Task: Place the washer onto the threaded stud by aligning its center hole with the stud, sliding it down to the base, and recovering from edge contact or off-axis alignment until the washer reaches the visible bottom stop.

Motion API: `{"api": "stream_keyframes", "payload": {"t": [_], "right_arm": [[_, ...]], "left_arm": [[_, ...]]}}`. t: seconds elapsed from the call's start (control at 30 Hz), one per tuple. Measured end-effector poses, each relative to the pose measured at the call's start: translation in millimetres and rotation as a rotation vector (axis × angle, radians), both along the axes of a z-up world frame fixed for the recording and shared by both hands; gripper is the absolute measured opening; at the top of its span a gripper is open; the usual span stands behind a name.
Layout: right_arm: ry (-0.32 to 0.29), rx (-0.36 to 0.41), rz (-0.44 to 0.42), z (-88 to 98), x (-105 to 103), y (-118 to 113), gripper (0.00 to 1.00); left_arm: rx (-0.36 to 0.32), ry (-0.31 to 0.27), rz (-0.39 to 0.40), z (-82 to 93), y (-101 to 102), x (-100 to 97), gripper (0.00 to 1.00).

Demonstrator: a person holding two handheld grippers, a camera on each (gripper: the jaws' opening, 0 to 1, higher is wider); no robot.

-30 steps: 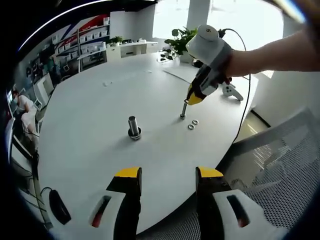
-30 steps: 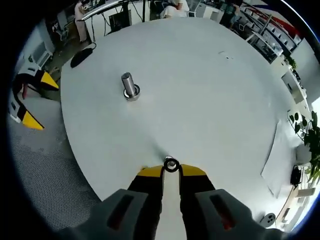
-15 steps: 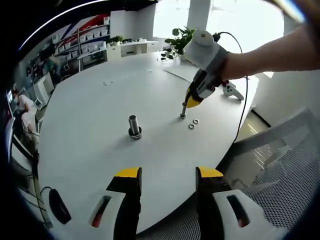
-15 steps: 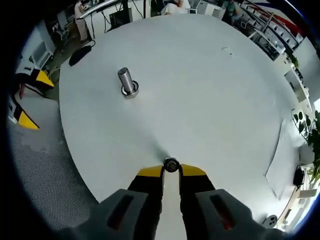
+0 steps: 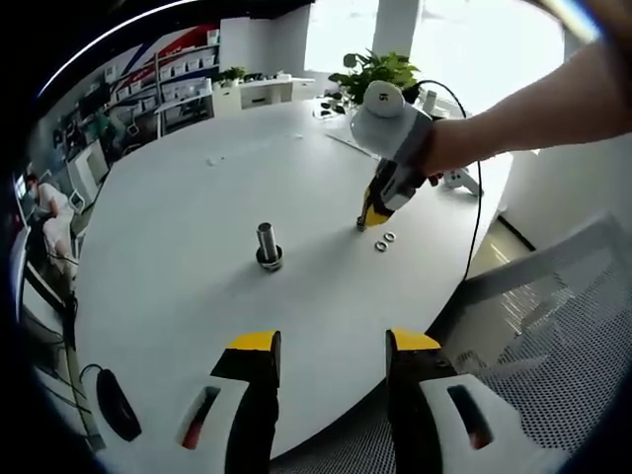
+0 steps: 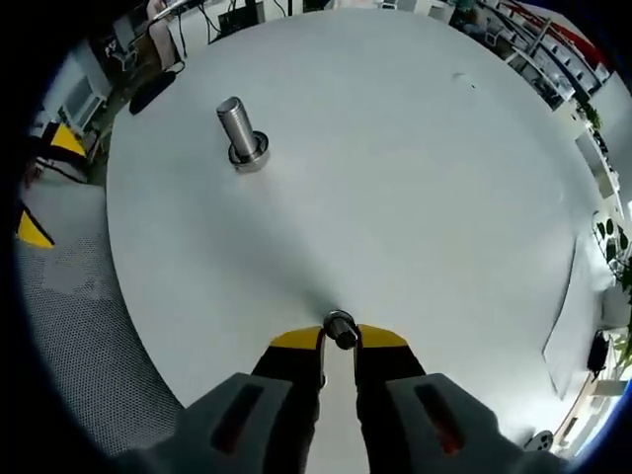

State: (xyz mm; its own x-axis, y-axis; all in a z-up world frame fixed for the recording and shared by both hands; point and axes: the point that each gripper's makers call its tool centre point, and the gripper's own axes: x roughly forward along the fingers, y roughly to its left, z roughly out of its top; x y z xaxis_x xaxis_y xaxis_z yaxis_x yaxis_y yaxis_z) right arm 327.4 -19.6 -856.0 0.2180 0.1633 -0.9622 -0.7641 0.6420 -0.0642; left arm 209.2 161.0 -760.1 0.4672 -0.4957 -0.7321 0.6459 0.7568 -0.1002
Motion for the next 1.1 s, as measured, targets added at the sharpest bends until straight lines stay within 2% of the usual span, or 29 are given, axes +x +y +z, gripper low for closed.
{"api": "stream_keyframes", "payload": {"t": [0.37,0.67,0.83,1.1], "right_arm": [[0.027,0.015,-0.013,-1.2,-0.4,0.9,0.15],[0.016,0.01,-0.019,4.9,-4.2,-7.3,0.16],[0.022,-0.001,-0.033,6.6,-13.0,-19.5,0.18],[0.057,0.02,-0.038,-1.3,-32.4,-23.6,0.19]], "left_arm": [[0.002,-0.001,0.004,-0.3,0.9,1.1,0.41],[0.003,-0.004,0.003,0.5,0.8,1.5,0.41],[0.003,-0.006,0.004,0.9,1.0,1.9,0.41],[0.006,-0.004,0.003,-0.3,1.1,0.9,0.41]]}}
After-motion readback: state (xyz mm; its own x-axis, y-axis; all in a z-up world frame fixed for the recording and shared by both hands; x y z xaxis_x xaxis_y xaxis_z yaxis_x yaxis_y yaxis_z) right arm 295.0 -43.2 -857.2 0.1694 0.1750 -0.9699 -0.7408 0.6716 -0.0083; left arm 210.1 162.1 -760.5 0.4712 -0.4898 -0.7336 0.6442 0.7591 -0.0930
